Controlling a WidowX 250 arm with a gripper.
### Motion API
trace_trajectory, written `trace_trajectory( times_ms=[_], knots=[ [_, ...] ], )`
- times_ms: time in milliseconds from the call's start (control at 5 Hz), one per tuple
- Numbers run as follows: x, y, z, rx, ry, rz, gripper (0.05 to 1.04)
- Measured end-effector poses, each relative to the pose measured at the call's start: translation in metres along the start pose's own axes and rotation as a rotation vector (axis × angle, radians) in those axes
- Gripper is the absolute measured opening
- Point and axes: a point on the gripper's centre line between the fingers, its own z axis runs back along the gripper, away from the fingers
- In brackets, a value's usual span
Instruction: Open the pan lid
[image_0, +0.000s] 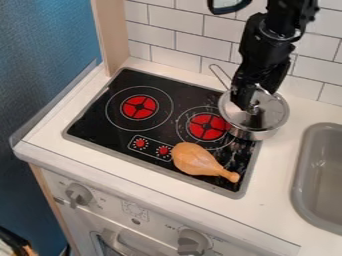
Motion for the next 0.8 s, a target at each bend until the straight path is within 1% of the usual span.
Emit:
trace_trajectory(
  times_ms=[200, 400, 600, 800],
  knots=[
    [-0.006, -0.001, -0.012, 0.022, 0.001, -0.019, 0.977],
    [-0.010, -0.004, -0.016, 0.014, -0.004, -0.034, 0.874],
    [-0.017, -0.005, -0.017, 0.012, -0.046, -0.029, 0.587],
    [-0.019, -0.003, -0.018, 0.012, -0.042, -0.033, 0.332]
  ],
)
